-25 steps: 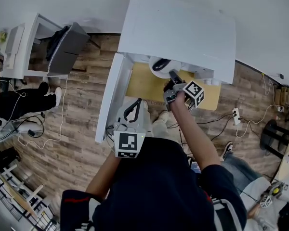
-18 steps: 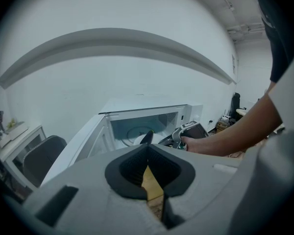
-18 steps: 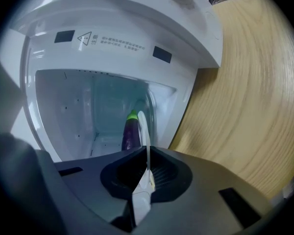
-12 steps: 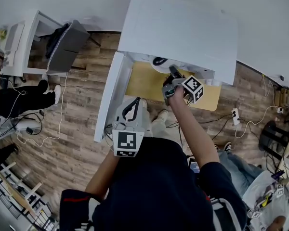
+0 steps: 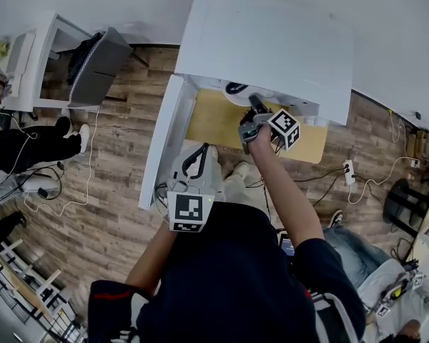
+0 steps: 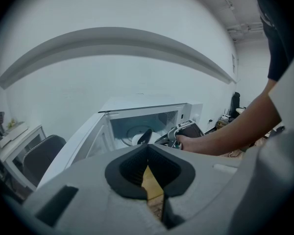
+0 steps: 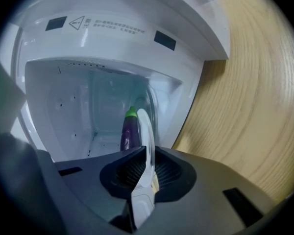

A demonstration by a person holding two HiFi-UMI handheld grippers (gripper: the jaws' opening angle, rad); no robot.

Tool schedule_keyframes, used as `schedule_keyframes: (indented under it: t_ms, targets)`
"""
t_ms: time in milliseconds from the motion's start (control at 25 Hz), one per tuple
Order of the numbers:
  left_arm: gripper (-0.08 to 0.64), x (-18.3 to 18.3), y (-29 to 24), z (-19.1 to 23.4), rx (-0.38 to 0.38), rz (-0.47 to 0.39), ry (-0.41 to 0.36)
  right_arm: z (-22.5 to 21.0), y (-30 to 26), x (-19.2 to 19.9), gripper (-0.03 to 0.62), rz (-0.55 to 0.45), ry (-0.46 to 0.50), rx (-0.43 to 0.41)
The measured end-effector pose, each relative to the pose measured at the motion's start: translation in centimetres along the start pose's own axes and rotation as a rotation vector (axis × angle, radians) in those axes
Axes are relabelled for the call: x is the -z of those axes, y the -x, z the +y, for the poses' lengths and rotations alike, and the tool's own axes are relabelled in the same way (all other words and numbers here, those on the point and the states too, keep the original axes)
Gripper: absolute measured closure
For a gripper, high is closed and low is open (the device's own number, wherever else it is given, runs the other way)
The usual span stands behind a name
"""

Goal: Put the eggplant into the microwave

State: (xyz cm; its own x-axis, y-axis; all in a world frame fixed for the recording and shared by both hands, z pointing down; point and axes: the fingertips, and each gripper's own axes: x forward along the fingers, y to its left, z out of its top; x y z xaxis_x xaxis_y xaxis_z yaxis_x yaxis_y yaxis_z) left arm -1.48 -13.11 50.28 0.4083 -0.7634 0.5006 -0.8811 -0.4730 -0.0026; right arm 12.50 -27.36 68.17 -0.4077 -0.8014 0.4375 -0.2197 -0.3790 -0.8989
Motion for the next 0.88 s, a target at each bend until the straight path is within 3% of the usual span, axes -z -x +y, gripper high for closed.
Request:
schedule_keyframes:
  t_ms: [120, 280, 480, 680, 880]
  targets:
    - [0.545, -0.1, 0.0, 0.0, 0.001, -0.002, 0.0, 0.2, 0.0, 0.0, 0.569, 0.004, 0.012, -0.013]
    - [0.545, 0.0, 0.1, -0.2, 0.004, -0.004, 0.0, 0.6, 0.4, 0.0, 0.475, 0.006, 0.052, -0.032]
    - [0.545, -0.2, 0.2, -0.3, 0.008, -0.009, -0.004, 0.3, 1.4, -0.1, 0.448, 0.008, 0.089, -0.022]
    - [0.545, -0.5, 0.3, -0.7, 0.014, -0.019, -0.008, 0.4, 3.2, -0.1, 0.466, -0.009, 0.274, 0.025]
    - [0.545, -0.8, 0.4, -1.3, 0.025, -0.029, -0.014, 0.1, 4.5, -0.1, 0.479, -0.011, 0.382, 0.054]
